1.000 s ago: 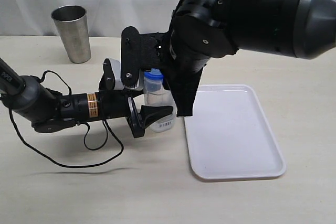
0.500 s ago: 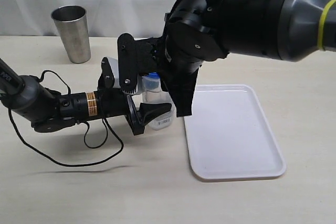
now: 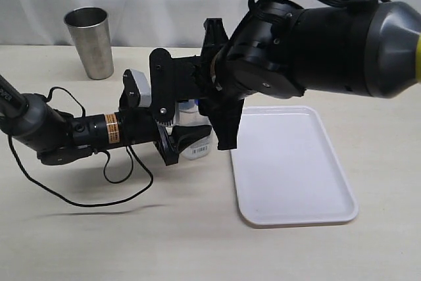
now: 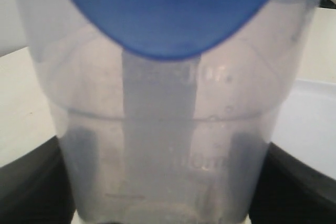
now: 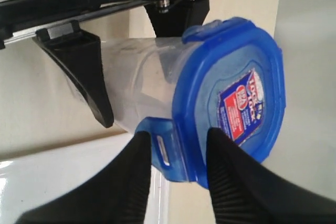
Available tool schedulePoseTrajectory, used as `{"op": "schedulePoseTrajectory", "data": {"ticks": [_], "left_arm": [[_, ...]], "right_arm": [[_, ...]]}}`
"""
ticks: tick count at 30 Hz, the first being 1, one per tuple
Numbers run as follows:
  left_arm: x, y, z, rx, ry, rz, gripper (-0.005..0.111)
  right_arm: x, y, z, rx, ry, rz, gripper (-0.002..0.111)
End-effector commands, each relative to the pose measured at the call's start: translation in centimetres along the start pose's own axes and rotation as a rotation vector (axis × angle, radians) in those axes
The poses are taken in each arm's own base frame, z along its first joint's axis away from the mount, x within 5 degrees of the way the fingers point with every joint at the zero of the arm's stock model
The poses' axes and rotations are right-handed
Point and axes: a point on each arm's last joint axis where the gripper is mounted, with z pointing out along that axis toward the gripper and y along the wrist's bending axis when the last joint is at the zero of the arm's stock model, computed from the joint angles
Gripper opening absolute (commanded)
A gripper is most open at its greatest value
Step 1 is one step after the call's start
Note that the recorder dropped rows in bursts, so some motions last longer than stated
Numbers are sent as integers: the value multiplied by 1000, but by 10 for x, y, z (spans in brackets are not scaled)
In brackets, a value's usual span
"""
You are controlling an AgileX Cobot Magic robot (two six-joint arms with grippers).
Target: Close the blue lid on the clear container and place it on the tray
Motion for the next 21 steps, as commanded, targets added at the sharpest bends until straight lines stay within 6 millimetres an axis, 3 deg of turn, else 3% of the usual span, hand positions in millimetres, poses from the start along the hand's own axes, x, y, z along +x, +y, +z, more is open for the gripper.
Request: {"op": "schedulePoseTrajectory", "data": {"ticks": [1,21], "left_arm": [[-1,-9,3,74,2,19,0],[-1,-8,3,72,1,17,0]], "right_arm": [[5,30,30,-137,53,114,26],[13,43,38,-110,73,181,14]]}}
